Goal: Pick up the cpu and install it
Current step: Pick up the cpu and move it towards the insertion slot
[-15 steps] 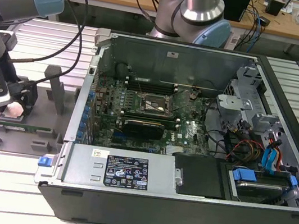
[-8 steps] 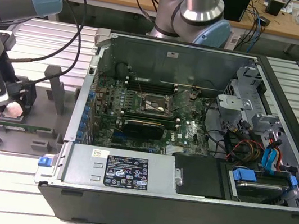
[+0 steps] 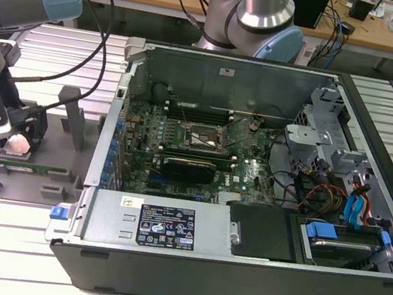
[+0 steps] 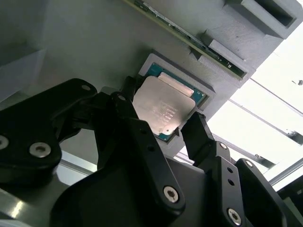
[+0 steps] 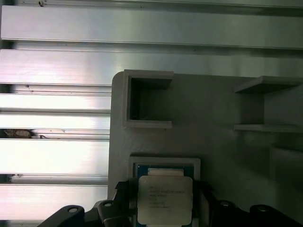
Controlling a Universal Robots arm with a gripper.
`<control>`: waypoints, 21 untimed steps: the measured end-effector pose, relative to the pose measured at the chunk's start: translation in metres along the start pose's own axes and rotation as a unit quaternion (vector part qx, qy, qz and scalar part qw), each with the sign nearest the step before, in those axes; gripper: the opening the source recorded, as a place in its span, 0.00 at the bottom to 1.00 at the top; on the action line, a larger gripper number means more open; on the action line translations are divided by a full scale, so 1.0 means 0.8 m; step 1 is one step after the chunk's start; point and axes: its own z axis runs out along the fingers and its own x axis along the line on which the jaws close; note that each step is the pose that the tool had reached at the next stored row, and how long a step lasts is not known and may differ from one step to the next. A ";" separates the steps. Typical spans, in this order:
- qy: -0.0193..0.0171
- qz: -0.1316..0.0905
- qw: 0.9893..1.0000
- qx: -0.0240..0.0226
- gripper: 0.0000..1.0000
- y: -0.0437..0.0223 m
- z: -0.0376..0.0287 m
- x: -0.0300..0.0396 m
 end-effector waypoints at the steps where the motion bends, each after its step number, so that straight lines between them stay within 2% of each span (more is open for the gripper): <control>1: 0.000 0.000 1.000 0.000 0.66 -0.0001 0.0002 -0.0005; 7: 0.001 0.000 1.000 0.000 0.66 -0.0001 0.0002 -0.0005; 8: 0.001 0.000 1.000 0.000 0.58 -0.0001 0.0001 -0.0005; 10: 0.001 0.000 1.000 0.000 0.55 -0.0001 0.0001 -0.0005; 15: 0.001 0.000 1.000 0.000 0.55 -0.0001 0.0002 -0.0005; 17: 0.001 0.000 1.000 0.000 0.55 0.0000 -0.0038 -0.0007; 19: 0.001 0.000 1.000 0.000 0.55 0.0003 -0.0136 -0.0009; 21: 0.001 0.000 1.000 0.000 0.55 0.0004 -0.0140 -0.0010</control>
